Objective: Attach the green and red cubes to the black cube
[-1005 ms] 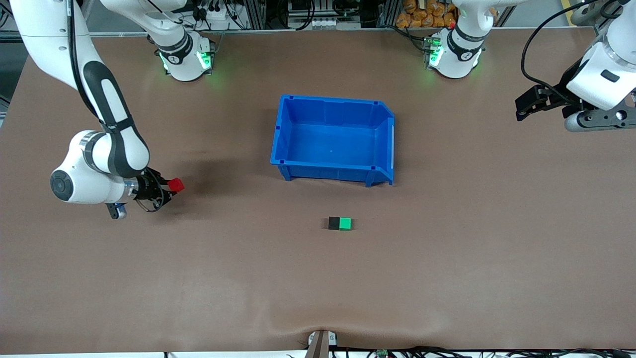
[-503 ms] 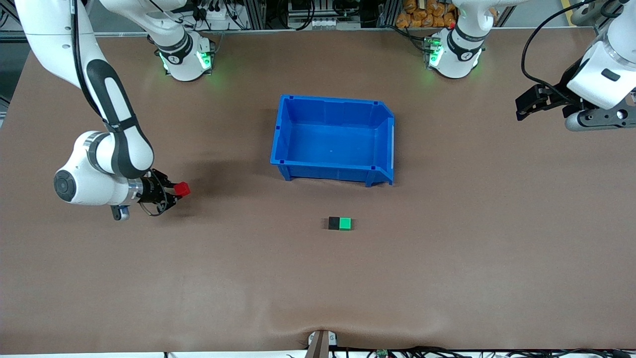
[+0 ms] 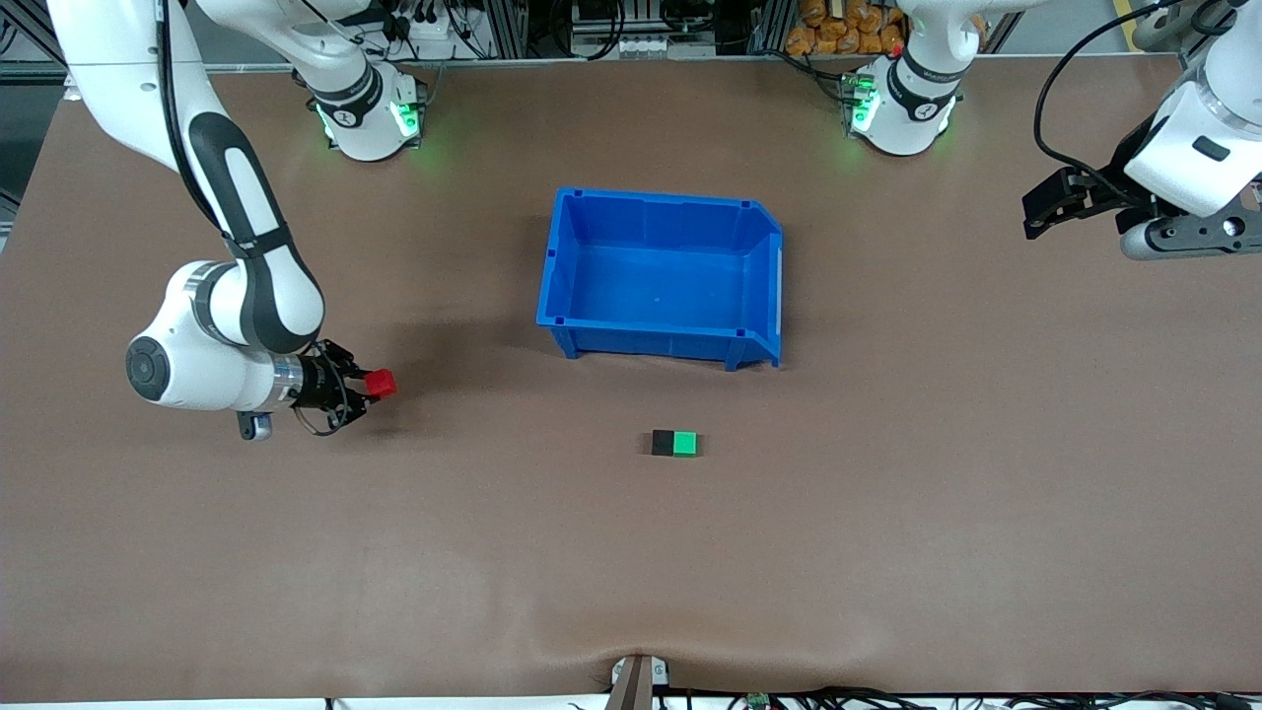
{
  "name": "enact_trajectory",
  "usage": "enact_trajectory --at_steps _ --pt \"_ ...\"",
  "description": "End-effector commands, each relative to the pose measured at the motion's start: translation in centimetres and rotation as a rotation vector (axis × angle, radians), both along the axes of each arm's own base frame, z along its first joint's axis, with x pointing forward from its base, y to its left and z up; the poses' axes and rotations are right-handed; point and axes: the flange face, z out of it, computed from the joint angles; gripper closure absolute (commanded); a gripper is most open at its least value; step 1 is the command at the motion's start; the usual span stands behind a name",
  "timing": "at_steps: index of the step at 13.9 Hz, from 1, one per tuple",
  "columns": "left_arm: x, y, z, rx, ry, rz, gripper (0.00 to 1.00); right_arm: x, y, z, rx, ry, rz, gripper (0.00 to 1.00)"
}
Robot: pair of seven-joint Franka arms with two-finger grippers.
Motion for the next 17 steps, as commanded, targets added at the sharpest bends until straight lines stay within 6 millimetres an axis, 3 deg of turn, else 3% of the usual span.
enact_trajectory --at_steps 1,8,13,17 --pt "-0.5 0.0 0.5 0.000 0.002 -0.010 0.00 0.9 1.1 0.0 0.006 -0.005 -0.052 1.00" --pt "-0.5 0.0 0.5 0.001 0.001 -0.010 0.00 1.9 4.3 0.0 -0.017 -0.006 -0.120 1.00" --pt "-0.3 -0.2 0.3 -0.001 0.005 -0.011 0.00 2.8 8.1 -1.5 0.008 -0.017 -0.166 1.00" --pt "-0.4 -0.2 0.3 -0.001 0.005 -0.013 0.00 3.8 10.4 -1.4 0.011 -0.016 -0.233 1.00"
